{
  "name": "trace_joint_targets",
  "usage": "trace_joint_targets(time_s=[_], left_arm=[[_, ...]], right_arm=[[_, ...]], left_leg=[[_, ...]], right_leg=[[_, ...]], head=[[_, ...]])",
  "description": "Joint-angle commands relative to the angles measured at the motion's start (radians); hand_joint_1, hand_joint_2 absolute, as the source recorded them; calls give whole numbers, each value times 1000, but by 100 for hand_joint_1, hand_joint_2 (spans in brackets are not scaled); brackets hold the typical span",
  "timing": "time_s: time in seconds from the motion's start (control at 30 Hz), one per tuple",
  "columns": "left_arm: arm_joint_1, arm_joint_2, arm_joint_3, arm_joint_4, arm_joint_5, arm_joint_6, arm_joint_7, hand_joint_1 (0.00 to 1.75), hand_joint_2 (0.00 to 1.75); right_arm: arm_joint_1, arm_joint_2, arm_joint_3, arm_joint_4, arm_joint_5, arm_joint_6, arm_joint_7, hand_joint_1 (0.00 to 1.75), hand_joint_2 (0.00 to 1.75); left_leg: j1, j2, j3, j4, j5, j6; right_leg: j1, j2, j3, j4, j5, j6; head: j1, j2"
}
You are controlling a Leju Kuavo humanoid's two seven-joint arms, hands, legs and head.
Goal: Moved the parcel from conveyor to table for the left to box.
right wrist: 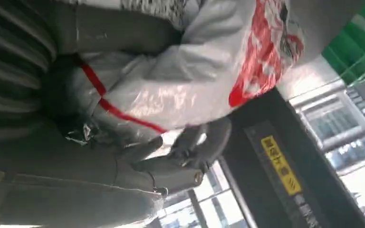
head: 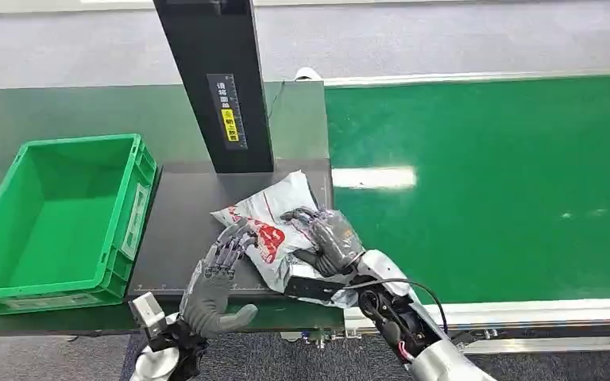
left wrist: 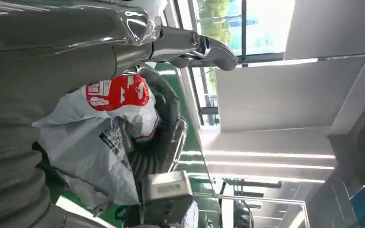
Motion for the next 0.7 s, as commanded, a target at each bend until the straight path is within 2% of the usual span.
trace_joint_targets(time_s=[0.03, 0.1, 0.13, 0.2, 0.3, 0.47, 0.57, 0.63, 0.7], left_arm=[[0, -5, -15, -9, 9, -4, 18, 0, 175], [-3, -8, -13, -4, 12, -4, 19, 0, 175], [1, -15, -1, 3, 20, 7, 16, 0, 175], [3, -17, 4, 12, 27, 14, 16, 0, 175], [5, -16, 4, 13, 28, 14, 13, 0, 175], [22, 1, 4, -11, 0, 25, 32, 0, 175], [8, 28, 36, 6, 25, 14, 68, 0, 175], [-6, 53, 40, 24, 12, 13, 84, 0, 175], [-1, 54, 46, 4, 26, -13, 116, 0, 175]], right_arm=[[61, -24, -105, -156, -90, -5, -20, 0, 175], [74, -26, -122, -192, -122, 14, -28, 0, 175], [107, -21, -174, -267, -235, 72, -62, 0, 175], [165, -25, -228, -390, -354, 145, -90, 0, 175], [185, -37, -228, -434, -358, 159, -75, 0, 175], [265, -2, -340, -546, -624, 279, -124, 0, 175], [327, 28, -352, -595, -650, 291, -124, 0, 175], [366, 64, -350, -619, -668, 305, -124, 0, 175], [391, 92, -347, -634, -664, 333, -124, 0, 175]], left_leg=[[0, -2, 0, 0, 0, 2], [0, -3, 0, 0, 0, 2], [0, -4, 0, 0, 0, 3], [0, -3, 0, 0, 0, 2], [0, -4, 0, -1, 0, 2], [0, -3, 1, -1, 0, 3], [1, -5, 1, -1, 0, 3], [0, -2, 1, -1, 0, 1], [1, -1, 1, -2, 0, 1]], right_leg=[[1, -3, 1, 0, 0, -3], [1, -3, 1, 0, 0, -3], [1, -4, 2, -1, 0, -4], [1, -3, 1, -1, 0, -3], [1, -4, 2, -1, -1, -3], [1, -4, 2, -1, -1, -4], [2, -5, 3, -2, -1, -4], [1, -1, 1, -1, 0, -3], [1, -2, 2, -1, 0, -4]], head=[[0, 0], [0, 0], [0, 0], [0, 0], [0, 0], [0, 0], [0, 0], [0, 0], [0, 0]])
